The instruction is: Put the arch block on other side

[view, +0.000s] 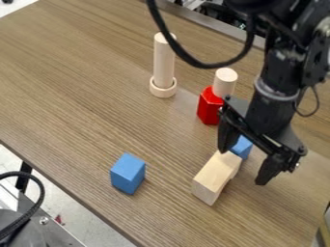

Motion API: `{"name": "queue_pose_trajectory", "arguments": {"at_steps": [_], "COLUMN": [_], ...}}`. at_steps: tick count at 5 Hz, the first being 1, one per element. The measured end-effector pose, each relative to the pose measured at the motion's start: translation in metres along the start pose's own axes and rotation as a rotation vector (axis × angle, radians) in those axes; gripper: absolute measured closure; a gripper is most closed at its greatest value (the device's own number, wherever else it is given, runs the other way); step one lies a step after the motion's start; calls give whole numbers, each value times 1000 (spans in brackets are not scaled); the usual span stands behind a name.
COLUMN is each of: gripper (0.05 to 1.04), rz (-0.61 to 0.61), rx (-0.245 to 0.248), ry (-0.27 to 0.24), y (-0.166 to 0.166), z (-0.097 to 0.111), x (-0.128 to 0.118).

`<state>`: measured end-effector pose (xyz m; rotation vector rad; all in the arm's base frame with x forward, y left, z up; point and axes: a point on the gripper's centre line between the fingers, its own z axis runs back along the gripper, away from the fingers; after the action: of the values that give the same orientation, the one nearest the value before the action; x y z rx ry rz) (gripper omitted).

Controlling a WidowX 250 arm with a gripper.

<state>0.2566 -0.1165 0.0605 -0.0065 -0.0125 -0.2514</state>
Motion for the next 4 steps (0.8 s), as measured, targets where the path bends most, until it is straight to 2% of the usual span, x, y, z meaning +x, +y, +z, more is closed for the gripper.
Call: {"name": "queue_pose_trajectory", "arguments": {"at_steps": [1, 2, 4], "gripper": [85, 85, 85], "rz": [-26, -34, 62], "rx": [60, 53, 8], "ry": [-19, -74, -24], "y": [2, 0, 3], "z": [13, 31, 17], "x": [1, 2, -14]}}
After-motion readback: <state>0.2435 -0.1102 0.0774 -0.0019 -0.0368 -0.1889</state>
